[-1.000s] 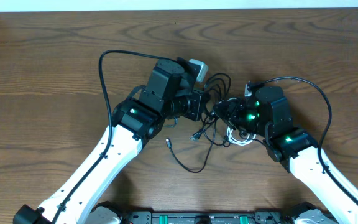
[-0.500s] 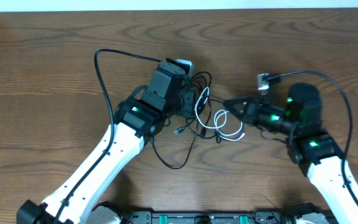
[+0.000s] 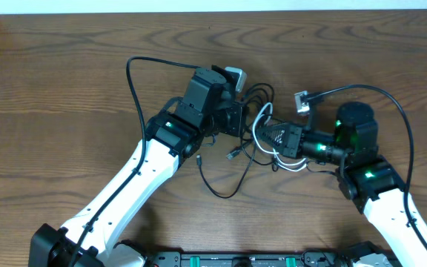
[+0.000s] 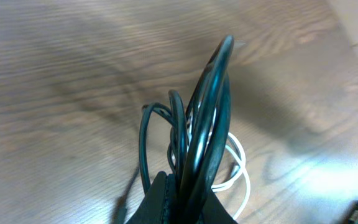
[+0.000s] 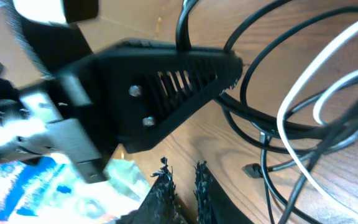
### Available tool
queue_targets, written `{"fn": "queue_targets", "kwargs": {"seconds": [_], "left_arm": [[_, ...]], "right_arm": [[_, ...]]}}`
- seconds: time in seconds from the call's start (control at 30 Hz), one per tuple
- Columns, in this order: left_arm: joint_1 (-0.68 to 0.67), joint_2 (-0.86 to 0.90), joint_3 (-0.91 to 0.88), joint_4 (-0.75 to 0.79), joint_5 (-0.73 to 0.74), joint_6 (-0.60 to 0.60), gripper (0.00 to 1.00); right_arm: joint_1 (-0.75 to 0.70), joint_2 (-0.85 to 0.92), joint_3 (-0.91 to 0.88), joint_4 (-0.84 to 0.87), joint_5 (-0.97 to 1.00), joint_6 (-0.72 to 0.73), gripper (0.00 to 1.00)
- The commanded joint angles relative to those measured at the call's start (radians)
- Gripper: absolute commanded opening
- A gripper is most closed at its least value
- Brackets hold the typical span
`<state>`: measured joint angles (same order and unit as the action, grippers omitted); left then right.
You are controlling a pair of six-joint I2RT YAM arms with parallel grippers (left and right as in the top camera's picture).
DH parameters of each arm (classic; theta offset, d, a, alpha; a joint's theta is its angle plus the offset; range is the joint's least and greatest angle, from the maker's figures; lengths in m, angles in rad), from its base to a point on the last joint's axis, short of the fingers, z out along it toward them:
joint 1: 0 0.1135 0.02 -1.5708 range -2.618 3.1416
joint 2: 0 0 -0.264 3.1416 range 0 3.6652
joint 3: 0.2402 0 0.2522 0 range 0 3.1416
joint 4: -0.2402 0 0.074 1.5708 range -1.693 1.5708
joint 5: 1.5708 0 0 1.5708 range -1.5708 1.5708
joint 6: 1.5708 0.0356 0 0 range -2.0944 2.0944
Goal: Untangle cables
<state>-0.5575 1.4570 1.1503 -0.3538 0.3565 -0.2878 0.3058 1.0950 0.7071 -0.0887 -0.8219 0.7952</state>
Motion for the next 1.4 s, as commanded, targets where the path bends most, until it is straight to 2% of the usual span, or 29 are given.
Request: {"fn": "queue_targets", "kwargs": {"seconds": [0.0, 0.23, 0.33, 0.7, 0.8, 0.97, 1.17, 1.37], "left_arm": [[0.002, -0.01, 0.01, 0.008, 0.086, -0.002, 0.08], [0.002, -0.01, 0.01, 0.008, 0.13, -0.002, 0.08], [0.002, -0.01, 0.01, 0.009, 0.13, -0.003, 0.08], [0.002, -0.034, 0.01, 0.007, 0.13, -0.029, 0.07], [0.003, -0.051, 0.01, 0.001, 0.129, -0.027, 0.08], [0.005, -0.092, 0.01, -0.002, 0.114, -0.016, 0.07], [0.005, -0.122, 0.01, -0.004, 0.108, -0.007, 0.08], [0.005, -0.165, 0.01, 0.0, 0.134, 0.105, 0.08]], "right_arm": [[0.045, -0.002, -0.001, -0.006, 0.09, -0.059, 0.12], [0.132, 0.003, -0.001, -0.047, 0.346, -0.042, 0.12], [0.155, 0.014, -0.001, -0.045, 0.385, 0.01, 0.12], [0.212, 0.105, -0.001, -0.057, 0.653, 0.047, 0.09], [0.212, 0.111, -0.001, -0.133, 0.78, 0.054, 0.05], [0.208, 0.109, -0.001, -0.314, 0.999, 0.103, 0.05], [0.174, 0.107, 0.0, -0.333, 1.01, 0.101, 0.11], [0.136, 0.074, 0.0, -0.323, 1.006, 0.009, 0.13]]}}
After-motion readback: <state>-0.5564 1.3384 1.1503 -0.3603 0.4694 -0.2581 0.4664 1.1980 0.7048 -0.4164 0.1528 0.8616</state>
